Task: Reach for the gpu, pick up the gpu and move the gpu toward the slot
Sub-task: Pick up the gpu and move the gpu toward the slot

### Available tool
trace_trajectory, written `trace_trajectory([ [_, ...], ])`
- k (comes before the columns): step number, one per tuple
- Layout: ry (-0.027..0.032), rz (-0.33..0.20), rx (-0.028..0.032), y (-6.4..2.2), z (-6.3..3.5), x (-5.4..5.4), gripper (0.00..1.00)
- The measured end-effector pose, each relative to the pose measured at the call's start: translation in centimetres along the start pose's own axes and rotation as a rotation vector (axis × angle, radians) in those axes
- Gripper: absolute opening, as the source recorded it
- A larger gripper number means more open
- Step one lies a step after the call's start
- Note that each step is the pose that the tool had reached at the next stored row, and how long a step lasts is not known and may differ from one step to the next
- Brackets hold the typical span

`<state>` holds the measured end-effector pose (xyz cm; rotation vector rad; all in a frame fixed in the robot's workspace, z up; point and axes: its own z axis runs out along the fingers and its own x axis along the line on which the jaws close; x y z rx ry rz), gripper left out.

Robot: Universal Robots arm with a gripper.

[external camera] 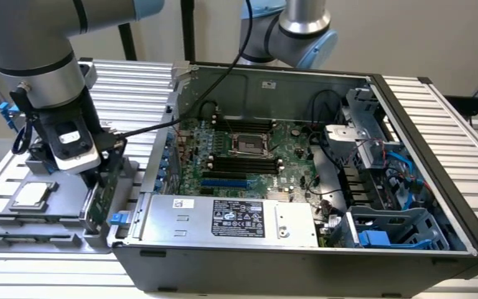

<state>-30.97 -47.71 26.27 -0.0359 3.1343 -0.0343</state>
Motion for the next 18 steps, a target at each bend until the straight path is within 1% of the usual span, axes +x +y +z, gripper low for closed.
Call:
trace_trajectory([
  [4,0.0124,0.0,-0.0001,-0.04,-1.36,-0.2,0.26],
  [8,0.0208,-0.001,-0.0004,-0.09,-3.15,-0.7,0.26],
  [11,0.0248,-0.001,-0.0004,-0.13,-4.51,-1.2,0.26],
  [13,0.0265,-0.001,-0.0006,-0.16,-5.4,-1.6,0.26],
  [18,0.0294,-0.001,-0.0007,-0.25,-7.66,-3.0,0.26],
])
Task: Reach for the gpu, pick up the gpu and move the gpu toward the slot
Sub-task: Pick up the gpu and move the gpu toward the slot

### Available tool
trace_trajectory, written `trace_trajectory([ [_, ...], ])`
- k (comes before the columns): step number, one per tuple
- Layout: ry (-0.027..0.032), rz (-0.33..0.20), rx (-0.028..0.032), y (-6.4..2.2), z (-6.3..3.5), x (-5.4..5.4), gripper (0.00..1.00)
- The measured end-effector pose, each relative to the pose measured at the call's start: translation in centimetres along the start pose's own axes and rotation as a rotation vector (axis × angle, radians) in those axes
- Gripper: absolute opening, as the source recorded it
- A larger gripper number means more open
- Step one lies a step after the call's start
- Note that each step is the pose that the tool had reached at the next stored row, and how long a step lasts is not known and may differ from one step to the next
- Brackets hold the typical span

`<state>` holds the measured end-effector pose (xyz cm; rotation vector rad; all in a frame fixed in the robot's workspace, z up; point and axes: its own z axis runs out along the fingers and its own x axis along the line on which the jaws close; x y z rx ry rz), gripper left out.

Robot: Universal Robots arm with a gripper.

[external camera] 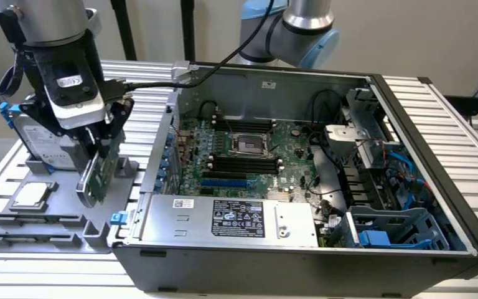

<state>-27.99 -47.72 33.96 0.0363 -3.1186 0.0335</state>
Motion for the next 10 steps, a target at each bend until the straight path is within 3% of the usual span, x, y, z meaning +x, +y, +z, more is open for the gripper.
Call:
trace_trajectory([
  [10,0.0039,0.0,0.0,-0.19,-4.63,-3.2,0.26],
])
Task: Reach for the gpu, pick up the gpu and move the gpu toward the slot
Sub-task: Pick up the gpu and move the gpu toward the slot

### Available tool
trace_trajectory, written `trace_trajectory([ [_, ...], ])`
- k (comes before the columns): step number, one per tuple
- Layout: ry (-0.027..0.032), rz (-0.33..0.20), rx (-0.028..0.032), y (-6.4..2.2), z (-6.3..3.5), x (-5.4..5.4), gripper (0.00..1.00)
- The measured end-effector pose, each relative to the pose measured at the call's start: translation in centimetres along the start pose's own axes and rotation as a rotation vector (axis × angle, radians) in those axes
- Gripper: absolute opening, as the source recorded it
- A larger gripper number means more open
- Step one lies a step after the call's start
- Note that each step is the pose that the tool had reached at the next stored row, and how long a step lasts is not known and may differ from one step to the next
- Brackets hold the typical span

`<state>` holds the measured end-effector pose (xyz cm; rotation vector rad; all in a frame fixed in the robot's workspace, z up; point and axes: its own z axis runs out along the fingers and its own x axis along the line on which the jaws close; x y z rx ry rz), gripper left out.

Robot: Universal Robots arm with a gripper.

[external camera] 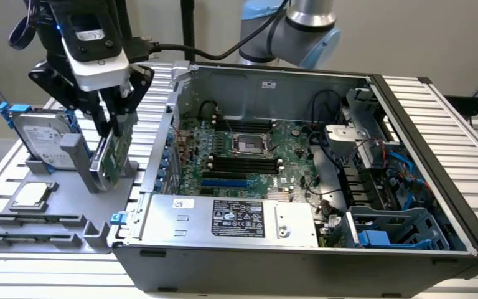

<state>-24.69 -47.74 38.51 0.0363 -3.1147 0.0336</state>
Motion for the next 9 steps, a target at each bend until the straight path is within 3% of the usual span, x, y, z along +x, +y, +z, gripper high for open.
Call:
trace_trajectory([
  [9,0.0043,0.0,-0.0002,-0.18,-4.18,-3.2,0.26],
])
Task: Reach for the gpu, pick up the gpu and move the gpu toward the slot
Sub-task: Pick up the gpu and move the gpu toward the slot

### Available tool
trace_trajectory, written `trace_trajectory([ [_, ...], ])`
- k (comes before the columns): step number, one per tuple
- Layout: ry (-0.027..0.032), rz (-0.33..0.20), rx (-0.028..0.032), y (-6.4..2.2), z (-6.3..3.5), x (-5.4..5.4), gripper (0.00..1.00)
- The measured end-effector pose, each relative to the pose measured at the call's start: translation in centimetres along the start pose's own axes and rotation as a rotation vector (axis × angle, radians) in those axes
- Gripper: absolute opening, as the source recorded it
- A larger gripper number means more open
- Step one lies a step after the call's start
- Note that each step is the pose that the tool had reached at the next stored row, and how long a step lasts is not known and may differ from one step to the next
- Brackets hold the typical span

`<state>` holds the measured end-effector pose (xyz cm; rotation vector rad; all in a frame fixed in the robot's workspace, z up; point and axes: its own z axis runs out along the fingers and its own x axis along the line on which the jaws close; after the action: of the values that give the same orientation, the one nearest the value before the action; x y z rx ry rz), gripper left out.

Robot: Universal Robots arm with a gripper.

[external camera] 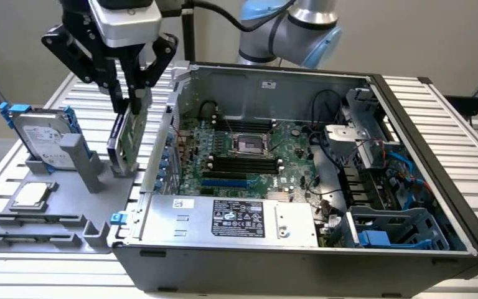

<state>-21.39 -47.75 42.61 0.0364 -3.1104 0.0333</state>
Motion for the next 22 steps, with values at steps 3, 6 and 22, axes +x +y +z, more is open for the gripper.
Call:
trace_trajectory([
  [3,0.005,0.0,-0.0013,-0.05,-1.03,-1.3,0.26],
  [6,0.0063,0.0,-0.0038,-0.09,-1.19,-2.7,0.26],
  [22,0.0063,0.0,-0.007,0.39,-0.83,-10.0,0.26],
])
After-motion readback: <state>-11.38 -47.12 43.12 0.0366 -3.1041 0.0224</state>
